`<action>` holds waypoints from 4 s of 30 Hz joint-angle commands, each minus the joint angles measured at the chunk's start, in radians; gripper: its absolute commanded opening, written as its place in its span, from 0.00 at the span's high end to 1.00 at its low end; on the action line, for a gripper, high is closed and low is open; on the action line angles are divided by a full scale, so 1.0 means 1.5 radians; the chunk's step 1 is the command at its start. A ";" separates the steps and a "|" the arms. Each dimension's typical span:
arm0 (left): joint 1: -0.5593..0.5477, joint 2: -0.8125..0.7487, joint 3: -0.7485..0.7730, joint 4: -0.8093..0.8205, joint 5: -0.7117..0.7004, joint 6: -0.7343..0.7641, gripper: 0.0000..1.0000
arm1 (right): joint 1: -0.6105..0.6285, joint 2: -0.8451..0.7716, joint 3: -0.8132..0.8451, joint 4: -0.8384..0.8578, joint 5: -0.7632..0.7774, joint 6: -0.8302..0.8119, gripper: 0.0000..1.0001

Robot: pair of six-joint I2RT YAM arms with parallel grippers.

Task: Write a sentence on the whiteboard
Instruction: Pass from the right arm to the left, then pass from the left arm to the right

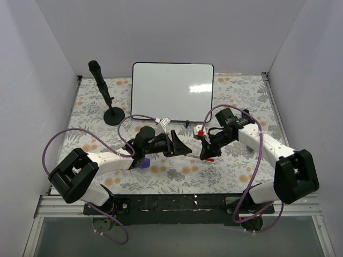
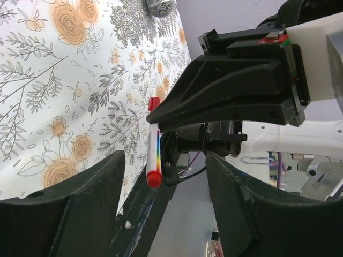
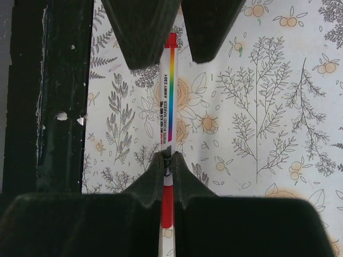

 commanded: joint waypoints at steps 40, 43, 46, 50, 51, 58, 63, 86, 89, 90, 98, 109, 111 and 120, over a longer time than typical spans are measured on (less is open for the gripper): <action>-0.082 0.044 0.103 -0.106 -0.076 0.093 0.67 | 0.012 0.034 0.041 0.032 -0.040 0.092 0.99; -0.081 0.043 0.102 -0.107 -0.074 0.092 0.69 | 0.011 0.034 0.043 0.032 -0.040 0.095 0.99; -0.082 0.043 0.102 -0.107 -0.077 0.091 0.75 | 0.010 0.035 0.043 0.030 -0.043 0.093 0.99; -0.082 0.044 0.105 -0.105 -0.071 0.090 1.00 | 0.011 0.033 0.041 0.029 -0.044 0.092 0.99; -0.082 0.043 0.104 -0.109 -0.072 0.091 1.00 | 0.011 0.034 0.042 0.027 -0.047 0.091 0.99; -0.082 0.000 0.075 -0.115 -0.117 0.101 1.00 | 0.003 0.035 0.047 -0.015 -0.059 0.057 0.68; -0.082 -0.056 0.052 -0.134 -0.153 0.117 1.00 | -0.008 0.014 0.036 -0.033 -0.054 0.047 0.48; -0.082 -0.112 -0.013 -0.062 -0.167 0.076 1.00 | -0.002 0.046 0.061 -0.083 -0.073 0.044 0.71; -0.082 -0.109 -0.022 -0.042 -0.167 0.059 1.00 | 0.008 0.054 0.074 -0.094 -0.073 0.039 0.65; -0.082 -0.109 -0.025 -0.033 -0.167 0.054 1.00 | 0.011 0.057 0.077 -0.098 -0.074 0.037 0.64; -0.082 -0.129 -0.038 -0.033 -0.185 0.046 1.00 | 0.037 0.078 0.086 -0.102 -0.062 0.036 0.92; -0.082 -0.136 -0.064 0.003 -0.177 0.057 1.00 | 0.043 0.081 0.105 -0.119 -0.077 0.035 0.55; -0.082 -0.126 -0.059 0.017 -0.165 0.058 1.00 | 0.054 0.087 0.125 -0.126 -0.073 0.045 0.53; -0.082 -0.122 -0.067 0.033 -0.165 0.051 1.00 | 0.081 0.135 0.161 -0.139 -0.083 0.054 0.88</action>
